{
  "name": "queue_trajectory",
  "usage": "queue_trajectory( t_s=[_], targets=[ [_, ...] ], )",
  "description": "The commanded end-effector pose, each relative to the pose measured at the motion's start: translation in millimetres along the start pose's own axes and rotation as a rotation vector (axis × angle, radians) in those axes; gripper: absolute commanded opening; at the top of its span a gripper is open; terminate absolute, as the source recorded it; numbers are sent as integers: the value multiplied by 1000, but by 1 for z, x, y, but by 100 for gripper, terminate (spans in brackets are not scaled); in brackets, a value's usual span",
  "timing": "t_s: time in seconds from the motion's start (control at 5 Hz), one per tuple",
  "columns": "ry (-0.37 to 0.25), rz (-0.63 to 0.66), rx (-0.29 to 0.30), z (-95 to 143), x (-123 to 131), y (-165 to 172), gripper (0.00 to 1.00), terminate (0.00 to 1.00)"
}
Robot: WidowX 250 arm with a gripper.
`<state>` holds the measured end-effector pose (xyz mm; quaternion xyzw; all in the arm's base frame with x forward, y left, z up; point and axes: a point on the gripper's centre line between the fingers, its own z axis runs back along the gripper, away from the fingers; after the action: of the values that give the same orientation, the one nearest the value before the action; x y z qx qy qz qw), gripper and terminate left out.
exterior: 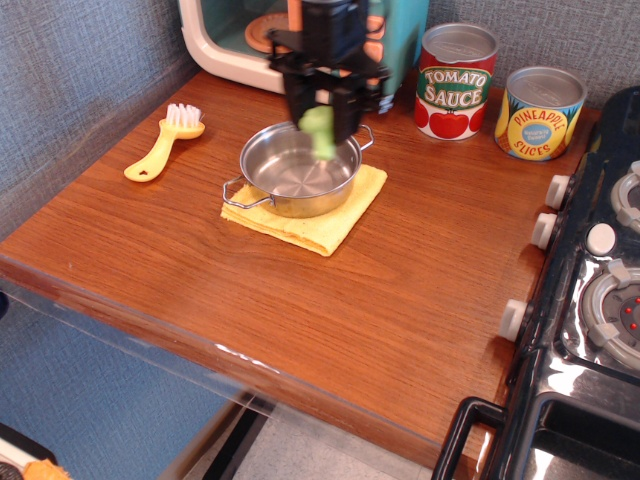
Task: Move the broccoli from the bowl to the counter, beside it.
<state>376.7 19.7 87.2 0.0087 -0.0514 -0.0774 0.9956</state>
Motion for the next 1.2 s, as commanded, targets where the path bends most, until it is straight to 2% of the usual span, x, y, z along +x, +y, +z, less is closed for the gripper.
queue_trajectory(
  t_s=[0.0,0.2,0.4,0.6,0.8,1.0],
  targets=[
    [-68,-143,-60,21,28,-70,0,0],
    [-32,-162,-60,0,37,-81,0,0],
    [21,-126,-56,-31,41,-73,0,0],
    [63,-99,-59,-50,41,-64,0,0],
    [77,-120,-55,-54,41,-65,100,0],
    [49,-157,-50,-42,42,-71,100,0]
  ],
)
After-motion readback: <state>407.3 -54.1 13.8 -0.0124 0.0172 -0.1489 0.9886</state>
